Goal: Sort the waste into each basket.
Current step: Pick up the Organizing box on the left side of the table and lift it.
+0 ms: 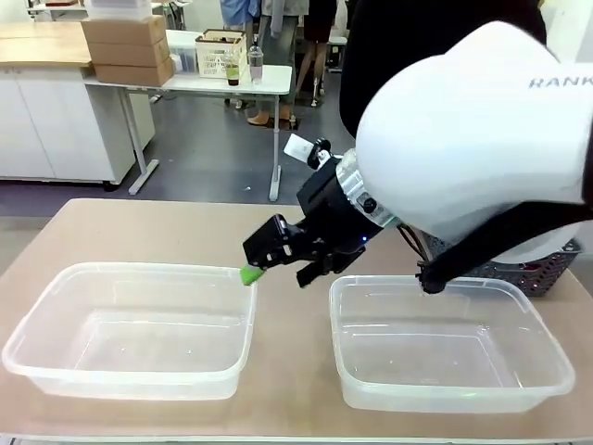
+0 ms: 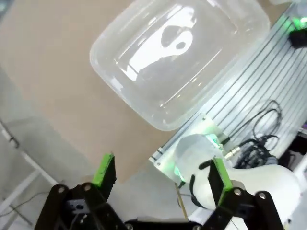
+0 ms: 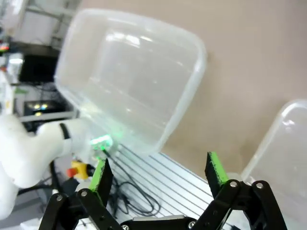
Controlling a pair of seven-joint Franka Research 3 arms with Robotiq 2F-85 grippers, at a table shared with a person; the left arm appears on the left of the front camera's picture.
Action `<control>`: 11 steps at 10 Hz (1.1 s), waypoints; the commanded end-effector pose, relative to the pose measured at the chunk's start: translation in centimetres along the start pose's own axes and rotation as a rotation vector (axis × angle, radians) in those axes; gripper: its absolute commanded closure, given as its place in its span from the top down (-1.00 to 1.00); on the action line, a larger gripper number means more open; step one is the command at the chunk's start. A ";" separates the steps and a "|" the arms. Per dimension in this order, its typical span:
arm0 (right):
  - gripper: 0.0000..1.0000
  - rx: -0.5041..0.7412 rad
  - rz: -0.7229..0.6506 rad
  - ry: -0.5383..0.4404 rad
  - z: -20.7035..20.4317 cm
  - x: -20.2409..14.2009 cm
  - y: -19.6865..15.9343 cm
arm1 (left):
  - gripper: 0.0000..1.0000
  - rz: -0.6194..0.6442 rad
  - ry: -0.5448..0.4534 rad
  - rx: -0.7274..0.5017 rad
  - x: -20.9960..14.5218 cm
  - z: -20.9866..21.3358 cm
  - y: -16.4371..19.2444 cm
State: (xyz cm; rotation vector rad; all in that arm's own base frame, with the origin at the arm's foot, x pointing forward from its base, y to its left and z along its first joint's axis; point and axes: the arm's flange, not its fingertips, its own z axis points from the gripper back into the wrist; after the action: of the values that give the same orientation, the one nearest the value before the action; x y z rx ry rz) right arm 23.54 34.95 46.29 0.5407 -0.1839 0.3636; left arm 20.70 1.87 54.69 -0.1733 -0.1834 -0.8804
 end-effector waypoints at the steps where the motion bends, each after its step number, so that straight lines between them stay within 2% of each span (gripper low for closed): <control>1: 1.00 -0.217 -0.084 0.090 -4.1 2.1 1.7 | 1.00 0.078 0.047 0.064 2.2 -3.6 -0.3; 2: 1.00 -0.257 -0.093 0.119 -6.4 3.7 2.5 | 1.00 0.189 0.090 0.231 2.6 -6.9 -0.6; 5: 1.00 -0.327 -0.045 0.177 -10.8 6.6 5.0 | 1.00 0.294 0.151 0.199 -0.2 -15.7 -2.6; 6: 1.00 -0.364 -0.058 0.165 -11.3 7.0 5.3 | 1.00 0.332 0.167 0.173 -1.6 -18.7 -2.5; 7: 1.00 -0.414 -0.097 0.136 -10.8 7.1 4.7 | 1.00 0.357 0.135 0.138 -2.7 -20.9 -2.2; 8: 1.00 -0.321 -0.038 0.160 -10.3 5.4 3.3 | 1.00 0.293 0.159 0.179 6.9 -4.4 1.2; 11: 1.00 -0.321 -0.038 0.160 -10.3 5.4 3.3 | 1.00 0.293 0.159 0.179 6.9 -4.4 1.2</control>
State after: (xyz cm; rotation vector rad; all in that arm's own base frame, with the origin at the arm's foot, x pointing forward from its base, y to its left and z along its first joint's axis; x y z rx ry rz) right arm 28.24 45.40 40.51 0.1736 -0.0743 0.3220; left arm 26.53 -4.10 51.89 0.0263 -0.0867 -0.5721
